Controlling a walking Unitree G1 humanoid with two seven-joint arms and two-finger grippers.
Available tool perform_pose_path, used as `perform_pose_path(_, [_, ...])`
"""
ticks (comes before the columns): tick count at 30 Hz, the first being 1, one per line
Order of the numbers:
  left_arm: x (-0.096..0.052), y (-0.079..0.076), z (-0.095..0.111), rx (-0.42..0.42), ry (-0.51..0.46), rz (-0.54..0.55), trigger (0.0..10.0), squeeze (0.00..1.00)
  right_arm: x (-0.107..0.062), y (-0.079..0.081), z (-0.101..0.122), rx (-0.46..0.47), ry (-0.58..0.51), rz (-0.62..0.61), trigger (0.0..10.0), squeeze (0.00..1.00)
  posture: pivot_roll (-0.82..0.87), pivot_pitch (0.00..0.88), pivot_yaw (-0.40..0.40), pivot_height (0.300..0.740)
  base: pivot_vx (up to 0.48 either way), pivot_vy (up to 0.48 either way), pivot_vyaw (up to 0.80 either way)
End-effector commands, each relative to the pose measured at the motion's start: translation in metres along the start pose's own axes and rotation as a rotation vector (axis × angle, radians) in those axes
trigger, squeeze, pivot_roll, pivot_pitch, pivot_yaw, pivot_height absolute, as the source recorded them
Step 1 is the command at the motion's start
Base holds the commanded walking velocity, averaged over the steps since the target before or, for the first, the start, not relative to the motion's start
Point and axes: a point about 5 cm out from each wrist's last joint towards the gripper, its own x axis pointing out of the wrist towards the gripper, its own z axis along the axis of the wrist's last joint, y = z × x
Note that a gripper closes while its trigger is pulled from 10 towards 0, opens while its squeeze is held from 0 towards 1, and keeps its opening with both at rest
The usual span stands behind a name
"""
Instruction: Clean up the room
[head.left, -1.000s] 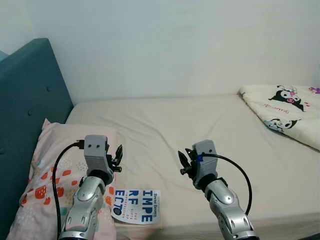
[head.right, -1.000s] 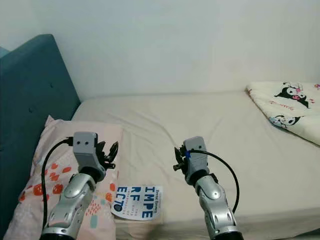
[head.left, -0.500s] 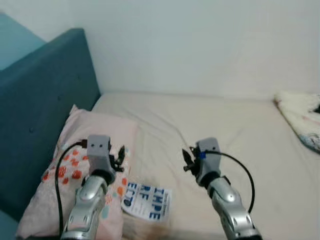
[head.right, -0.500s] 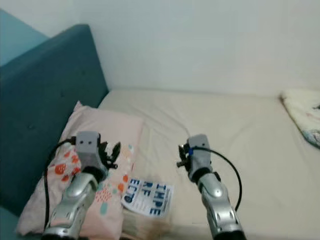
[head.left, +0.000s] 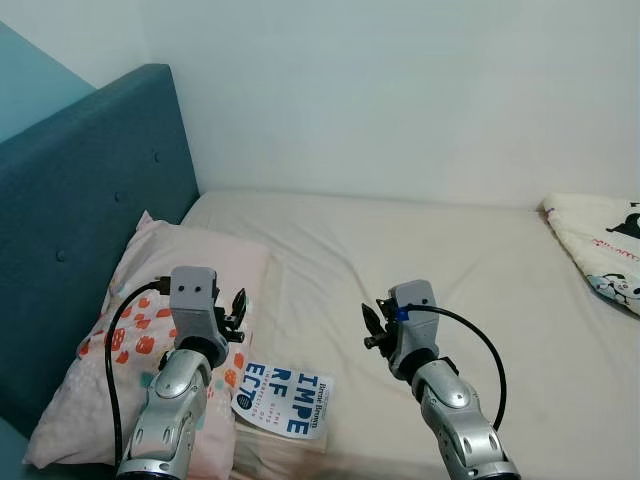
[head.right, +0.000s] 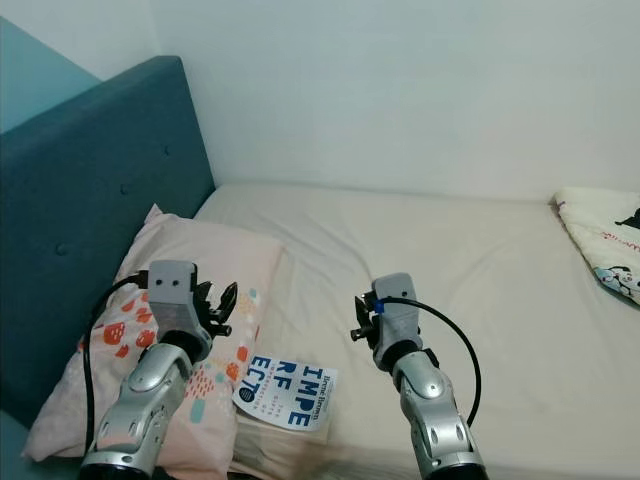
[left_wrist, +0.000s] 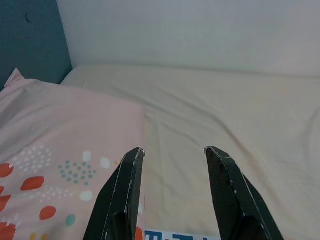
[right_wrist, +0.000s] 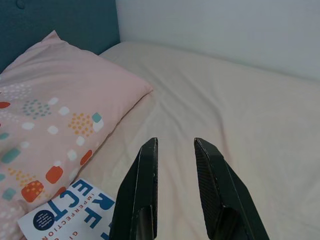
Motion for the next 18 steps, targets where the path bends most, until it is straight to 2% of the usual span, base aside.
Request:
perform_pose_path(1, [-0.0006,0.0021,-0.0037,0.022,0.024,-0.004,10.0,0.0,0.0002,0.0001,0.0002,0.009,0.008,-0.006,10.0,0.0,-0.01,0.0,-0.036,0.74,0.0,0.0,0.0])
perform_pose_path(8, [0.0006,-0.0018,-0.0057,0.045,0.032,-0.039,10.0,0.0,-0.0004,-0.0033,-0.0052,0.053,0.042,-0.061,10.0,0.0,-0.01,0.0,-0.034,0.74,0.0,0.0,0.0])
perform_pose_path(10, [0.001,-0.0031,-0.0061,0.046,0.032,-0.046,10.0,0.0,-0.0008,-0.0046,-0.0071,0.084,0.056,-0.073,10.0,0.0,-0.01,0.0,-0.032,0.74,0.0,0.0,-0.8])
perform_pose_path(15, [0.002,-0.0038,-0.0059,0.042,0.029,-0.052,10.0,0.0,-0.0007,-0.0053,-0.0062,0.093,0.052,-0.072,10.0,0.0,-0.01,0.0,-0.028,0.74,0.0,0.0,-0.8])
perform_pose_path(18, [0.0029,-0.0041,-0.0057,0.04,0.029,-0.052,10.0,0.0,0.0,-0.0053,-0.0042,0.074,0.043,-0.061,10.0,0.0,-0.01,0.0,-0.027,0.74,0.0,0.0,0.0])
